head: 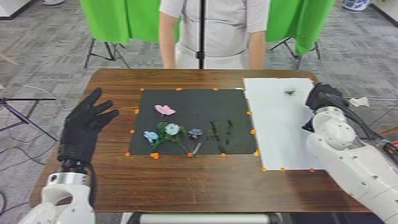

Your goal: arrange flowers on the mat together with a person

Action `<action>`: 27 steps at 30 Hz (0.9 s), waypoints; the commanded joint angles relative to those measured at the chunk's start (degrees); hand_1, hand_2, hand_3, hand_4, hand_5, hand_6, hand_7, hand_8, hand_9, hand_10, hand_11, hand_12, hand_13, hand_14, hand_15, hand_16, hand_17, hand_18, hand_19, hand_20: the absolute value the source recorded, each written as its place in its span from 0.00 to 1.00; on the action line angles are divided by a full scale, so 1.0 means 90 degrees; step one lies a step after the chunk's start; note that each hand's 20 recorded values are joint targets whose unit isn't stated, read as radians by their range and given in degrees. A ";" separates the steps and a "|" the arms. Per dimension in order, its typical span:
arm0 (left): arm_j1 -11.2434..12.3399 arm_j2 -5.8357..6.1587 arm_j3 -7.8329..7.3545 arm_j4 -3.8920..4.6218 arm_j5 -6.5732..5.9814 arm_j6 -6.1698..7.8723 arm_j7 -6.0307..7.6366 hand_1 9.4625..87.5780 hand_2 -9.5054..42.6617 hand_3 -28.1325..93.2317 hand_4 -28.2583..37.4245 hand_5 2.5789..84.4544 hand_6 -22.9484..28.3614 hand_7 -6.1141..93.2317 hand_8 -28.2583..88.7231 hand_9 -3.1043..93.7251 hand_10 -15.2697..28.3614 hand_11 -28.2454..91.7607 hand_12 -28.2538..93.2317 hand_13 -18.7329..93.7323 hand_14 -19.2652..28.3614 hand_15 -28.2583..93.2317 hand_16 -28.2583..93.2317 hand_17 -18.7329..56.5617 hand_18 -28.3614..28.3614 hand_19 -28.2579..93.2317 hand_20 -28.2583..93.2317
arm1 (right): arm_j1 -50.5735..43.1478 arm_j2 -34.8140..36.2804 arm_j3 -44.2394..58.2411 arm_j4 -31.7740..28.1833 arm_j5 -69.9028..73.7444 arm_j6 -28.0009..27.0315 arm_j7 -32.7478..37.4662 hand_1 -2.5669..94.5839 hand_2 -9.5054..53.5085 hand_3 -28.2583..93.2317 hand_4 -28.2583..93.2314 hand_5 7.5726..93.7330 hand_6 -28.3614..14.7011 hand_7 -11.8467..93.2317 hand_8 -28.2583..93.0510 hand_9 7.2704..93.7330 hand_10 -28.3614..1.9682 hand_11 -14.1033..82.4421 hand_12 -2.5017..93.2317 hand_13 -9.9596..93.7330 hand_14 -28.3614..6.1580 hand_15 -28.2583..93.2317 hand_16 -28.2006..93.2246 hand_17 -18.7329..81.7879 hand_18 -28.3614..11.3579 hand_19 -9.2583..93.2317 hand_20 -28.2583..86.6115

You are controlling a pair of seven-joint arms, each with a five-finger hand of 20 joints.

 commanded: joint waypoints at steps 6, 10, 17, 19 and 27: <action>0.0251 0.0134 -0.0029 -0.0072 -0.0140 0.0160 0.0157 0.20 0.32 0.88 0.01 0.42 0.55 0.18 0.16 0.41 0.76 0.44 0.31 0.42 0.98 0.67 0.16 0.16 0.98 0.67 0.41 | 0.0516 -0.0028 -0.0506 -0.1849 0.0512 0.0609 -0.1084 0.73 0.00 0.79 0.00 0.90 0.69 0.30 0.24 0.86 0.71 0.23 0.36 0.89 0.93 0.44 0.57 0.61 0.85 1.00 0.11; 0.0278 0.0215 -0.0008 -0.0082 -0.0211 0.0223 0.0261 0.20 0.32 0.88 0.02 0.42 0.55 0.18 0.16 0.41 0.77 0.44 0.31 0.42 0.97 0.67 0.16 0.16 0.98 0.67 0.41 | 0.0775 -0.0368 -0.0964 -0.1942 0.0675 0.0300 -0.1386 0.73 0.00 0.79 0.00 0.89 0.68 0.29 0.24 0.85 0.69 0.23 0.36 0.88 0.93 0.44 0.57 0.61 0.85 1.00 0.11; 0.0196 0.0233 0.0080 -0.0035 -0.0235 0.0203 0.0328 0.20 0.32 0.88 0.02 0.42 0.55 0.18 0.16 0.42 0.76 0.44 0.31 0.42 0.98 0.67 0.16 0.16 0.98 0.67 0.41 | 0.0870 -0.0608 -0.1582 -0.1903 0.0618 -0.0159 -0.1736 0.73 0.00 0.79 0.00 0.89 0.68 0.29 0.24 0.84 0.67 0.23 0.35 0.87 0.94 0.45 0.56 0.60 0.84 1.00 0.12; 0.0202 0.0247 0.0082 -0.0044 -0.0243 0.0224 0.0345 0.20 0.32 0.88 0.02 0.42 0.55 0.18 0.16 0.42 0.76 0.44 0.31 0.42 0.98 0.67 0.16 0.16 0.98 0.67 0.41 | 0.0848 -0.0710 -0.1677 -0.1804 0.0536 -0.0236 -0.1741 0.73 0.00 0.79 0.00 0.89 0.68 0.29 0.24 0.84 0.67 0.23 0.35 0.87 0.94 0.45 0.56 0.60 0.83 1.00 0.12; 0.0112 0.0173 0.0084 -0.0016 -0.0165 0.0187 0.0228 0.21 0.32 0.88 0.02 0.42 0.55 0.18 0.16 0.42 0.77 0.45 0.31 0.43 0.98 0.67 0.16 0.16 0.98 0.67 0.41 | 0.0636 -0.0917 -0.1772 -0.1702 0.0380 -0.0549 -0.1750 0.72 0.00 0.80 0.00 0.88 0.69 0.30 0.24 0.84 0.66 0.23 0.35 0.87 0.93 0.46 0.55 0.59 0.84 1.00 0.13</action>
